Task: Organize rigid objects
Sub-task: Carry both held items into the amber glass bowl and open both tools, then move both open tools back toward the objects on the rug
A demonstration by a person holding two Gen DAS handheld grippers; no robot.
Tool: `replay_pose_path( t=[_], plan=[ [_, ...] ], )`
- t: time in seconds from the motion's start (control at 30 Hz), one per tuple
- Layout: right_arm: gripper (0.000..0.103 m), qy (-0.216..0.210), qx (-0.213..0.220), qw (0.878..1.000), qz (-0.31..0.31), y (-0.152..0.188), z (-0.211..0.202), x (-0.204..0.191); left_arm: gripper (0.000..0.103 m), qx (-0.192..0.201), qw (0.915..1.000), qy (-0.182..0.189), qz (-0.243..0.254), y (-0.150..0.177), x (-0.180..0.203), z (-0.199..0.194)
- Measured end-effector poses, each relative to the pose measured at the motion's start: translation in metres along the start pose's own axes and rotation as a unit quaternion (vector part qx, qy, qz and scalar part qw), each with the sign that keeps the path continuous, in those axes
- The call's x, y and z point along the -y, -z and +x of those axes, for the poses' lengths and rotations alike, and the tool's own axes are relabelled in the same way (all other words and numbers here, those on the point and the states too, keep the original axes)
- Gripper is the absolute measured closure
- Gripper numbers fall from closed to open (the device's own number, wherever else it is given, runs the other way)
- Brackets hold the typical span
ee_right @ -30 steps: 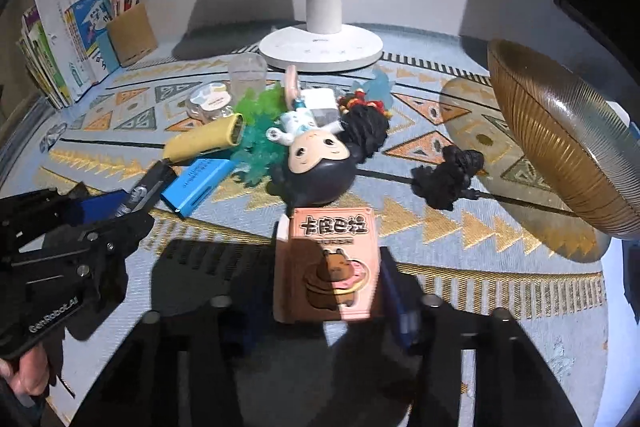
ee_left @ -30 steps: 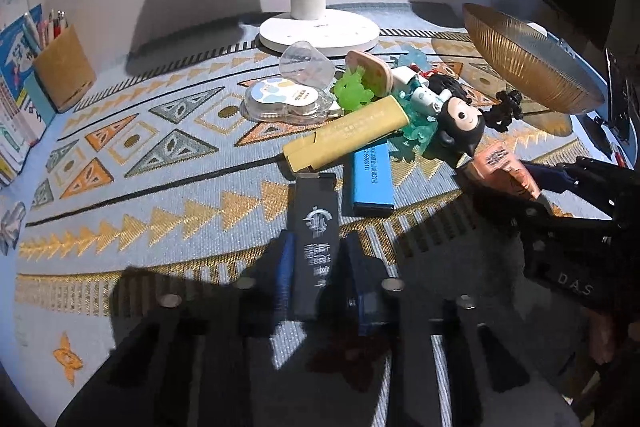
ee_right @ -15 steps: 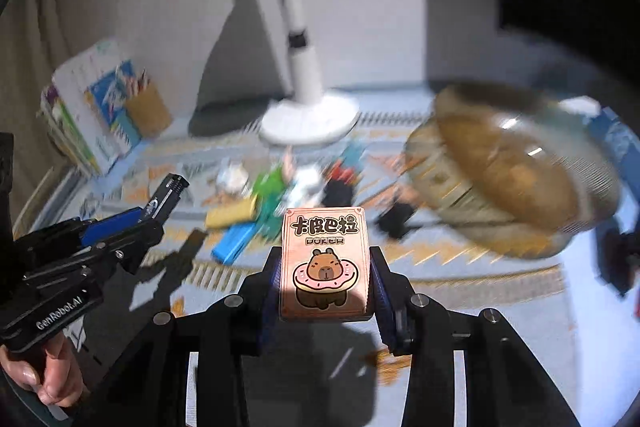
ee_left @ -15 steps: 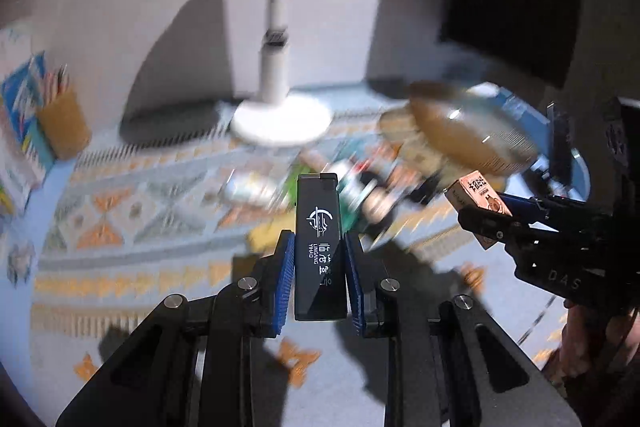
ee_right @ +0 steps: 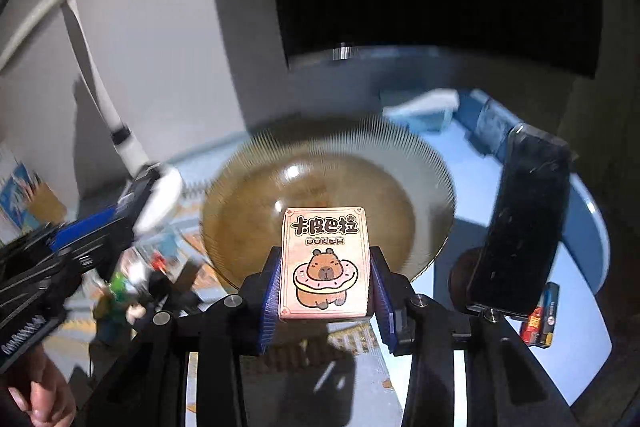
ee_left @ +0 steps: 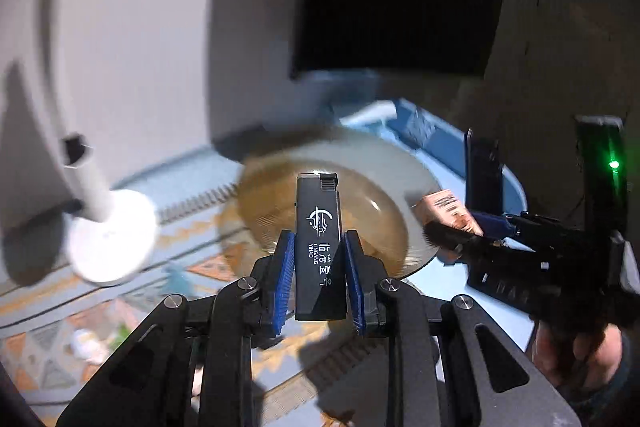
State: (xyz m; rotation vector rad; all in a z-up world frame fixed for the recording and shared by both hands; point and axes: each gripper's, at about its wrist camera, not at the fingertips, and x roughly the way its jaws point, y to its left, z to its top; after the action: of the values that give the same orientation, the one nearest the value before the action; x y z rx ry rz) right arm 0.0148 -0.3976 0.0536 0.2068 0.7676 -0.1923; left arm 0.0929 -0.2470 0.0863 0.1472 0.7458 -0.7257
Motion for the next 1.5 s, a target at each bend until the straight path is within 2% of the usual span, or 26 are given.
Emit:
replay_pose_path(
  t=[0.13, 0.37, 0.4, 0.43, 0.47, 0.5, 0.53, 0.6, 0.73, 0.8, 0.9, 1.1, 1.3, 1.5],
  plan=[
    [0.063, -0.007, -0.034, 0.999, -0.005, 0.004, 0.028, 0.006, 0.082, -0.039, 0.9991, 0.016, -0.006, 0.002, 0.011, 0.048],
    [0.063, 0.003, -0.046, 0.999, -0.009, 0.001, 0.047, 0.013, 0.081, -0.048, 0.9987, 0.013, 0.003, -0.005, 0.018, 0.071],
    [0.063, 0.007, -0.048, 0.999, -0.01, -0.001, 0.049, 0.014, 0.079, -0.048, 0.9988, 0.014, 0.004, -0.007, 0.017, 0.071],
    [0.062, 0.009, -0.05, 0.999, -0.007, -0.002, 0.052, 0.016, 0.068, -0.048, 0.9988, 0.012, 0.004, -0.008, 0.016, 0.071],
    [0.059, 0.013, -0.051, 0.999, -0.002, -0.003, 0.052, 0.019, 0.062, -0.048, 0.9988, 0.006, 0.003, -0.009, 0.013, 0.069],
    [0.052, 0.014, -0.046, 0.999, 0.005, -0.004, 0.049, 0.023, 0.053, -0.045, 0.999, 0.005, 0.0, -0.01, 0.01, 0.065],
    [0.048, 0.015, -0.04, 0.999, 0.01, -0.004, 0.048, 0.025, 0.042, -0.04, 0.9992, 0.003, -0.005, -0.011, 0.005, 0.06],
    [0.046, 0.022, -0.019, 0.999, 0.019, -0.004, 0.039, 0.031, 0.031, -0.018, 0.9997, -0.009, -0.011, -0.01, -0.007, 0.045],
    [0.045, 0.037, 0.01, 0.999, 0.013, -0.008, 0.028, 0.027, 0.03, 0.017, 0.9992, -0.033, -0.018, -0.002, -0.031, 0.003],
    [0.041, 0.037, 0.028, 0.999, 0.004, -0.012, 0.026, 0.019, 0.03, 0.031, 0.998, -0.051, -0.017, 0.006, -0.042, -0.019],
    [0.041, 0.039, 0.057, 0.997, -0.02, -0.019, 0.029, 0.001, 0.03, 0.037, 0.9965, -0.07, -0.025, 0.021, -0.058, -0.043],
    [0.04, 0.047, 0.082, 0.993, -0.071, -0.039, 0.06, -0.038, 0.03, 0.034, 0.991, -0.125, -0.034, 0.056, -0.086, -0.078],
    [0.04, 0.093, 0.067, 0.986, -0.121, -0.047, 0.107, -0.061, 0.03, 0.012, 0.9836, -0.165, -0.071, 0.091, -0.12, -0.093],
    [0.04, 0.103, 0.032, 0.989, -0.098, -0.05, 0.131, -0.047, 0.03, -0.003, 0.9754, -0.192, -0.109, 0.117, -0.148, -0.102]
  ],
)
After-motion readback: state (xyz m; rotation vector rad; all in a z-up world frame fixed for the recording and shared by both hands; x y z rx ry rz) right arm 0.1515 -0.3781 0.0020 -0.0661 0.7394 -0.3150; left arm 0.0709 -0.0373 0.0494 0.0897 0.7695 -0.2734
